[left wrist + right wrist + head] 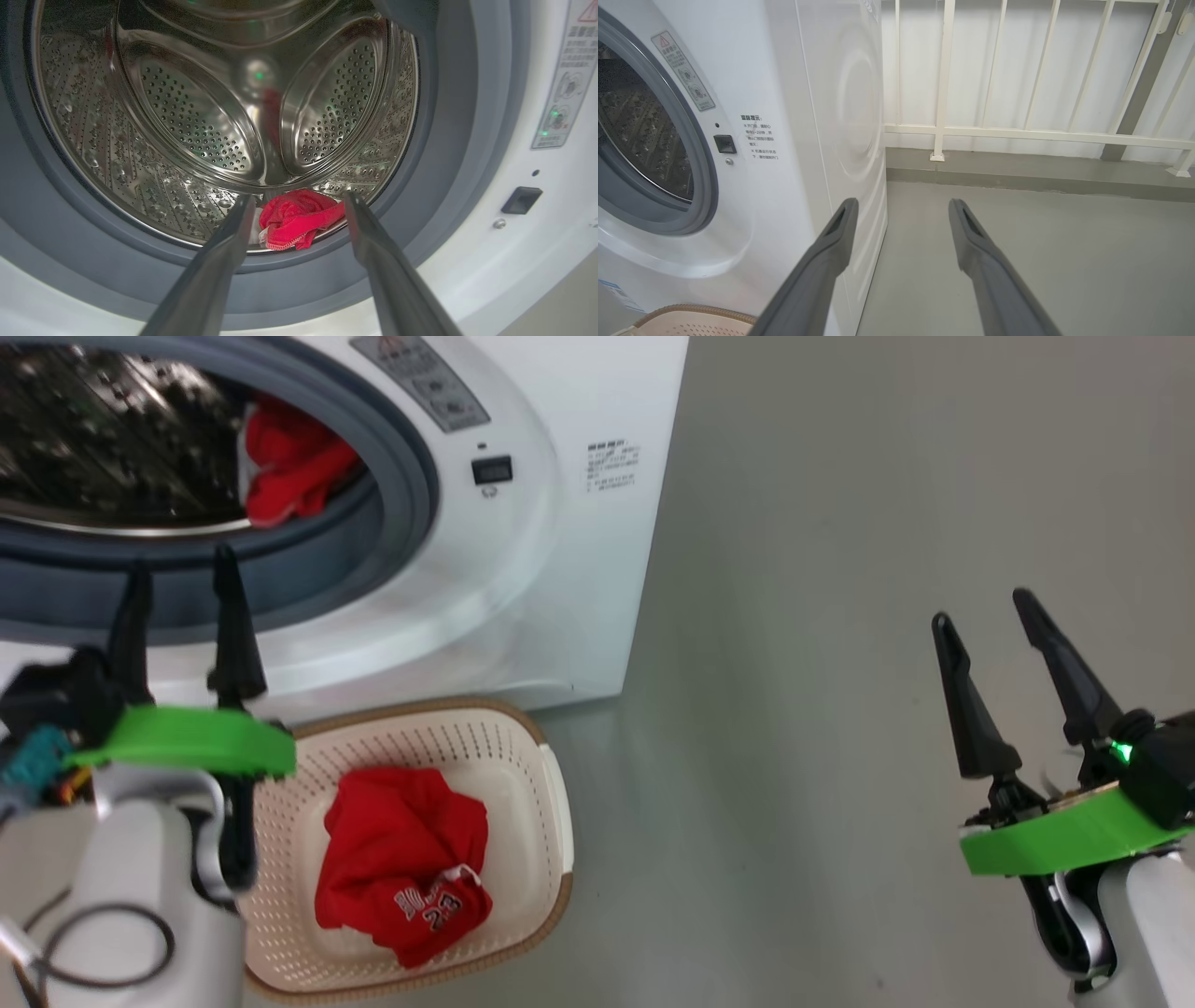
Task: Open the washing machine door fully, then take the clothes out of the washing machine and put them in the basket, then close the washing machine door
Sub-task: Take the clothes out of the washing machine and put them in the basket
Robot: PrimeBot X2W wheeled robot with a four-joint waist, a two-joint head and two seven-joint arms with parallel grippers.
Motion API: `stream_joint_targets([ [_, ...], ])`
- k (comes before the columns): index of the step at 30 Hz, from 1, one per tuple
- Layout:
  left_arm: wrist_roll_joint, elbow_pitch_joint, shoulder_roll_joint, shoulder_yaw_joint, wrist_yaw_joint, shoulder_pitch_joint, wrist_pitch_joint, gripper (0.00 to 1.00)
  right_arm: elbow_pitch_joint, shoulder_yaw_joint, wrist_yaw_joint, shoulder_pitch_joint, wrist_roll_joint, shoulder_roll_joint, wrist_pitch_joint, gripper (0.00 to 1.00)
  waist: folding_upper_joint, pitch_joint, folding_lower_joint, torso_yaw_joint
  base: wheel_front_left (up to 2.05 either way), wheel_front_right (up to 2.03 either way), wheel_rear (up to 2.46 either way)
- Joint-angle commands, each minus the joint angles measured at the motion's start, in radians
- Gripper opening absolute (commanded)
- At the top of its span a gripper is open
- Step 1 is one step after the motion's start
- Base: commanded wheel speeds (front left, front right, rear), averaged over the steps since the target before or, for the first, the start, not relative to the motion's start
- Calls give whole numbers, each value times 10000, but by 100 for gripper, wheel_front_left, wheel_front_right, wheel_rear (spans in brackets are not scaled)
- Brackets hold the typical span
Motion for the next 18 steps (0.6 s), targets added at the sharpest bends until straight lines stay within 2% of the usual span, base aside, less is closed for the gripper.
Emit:
stream_joint_targets([
  [1, -91, 10, 419, 353, -92, -508, -100, 100, -294, 202, 65, -256, 48, -195, -65, 100, 0, 721, 0, -33, 0, 0, 0],
  [10, -16, 1450, 896, 572, -294, -2360, -119, 100, -330, 213, 65, -669, 97, -184, -65, 100, 0, 1500, 0, -344, 0, 0, 0],
  [18, -128, 2587, 1014, 683, -454, -3619, -120, 100, -356, 259, 65, -840, 118, -199, -65, 100, 0, 1933, 0, -488, 0, 0, 0],
])
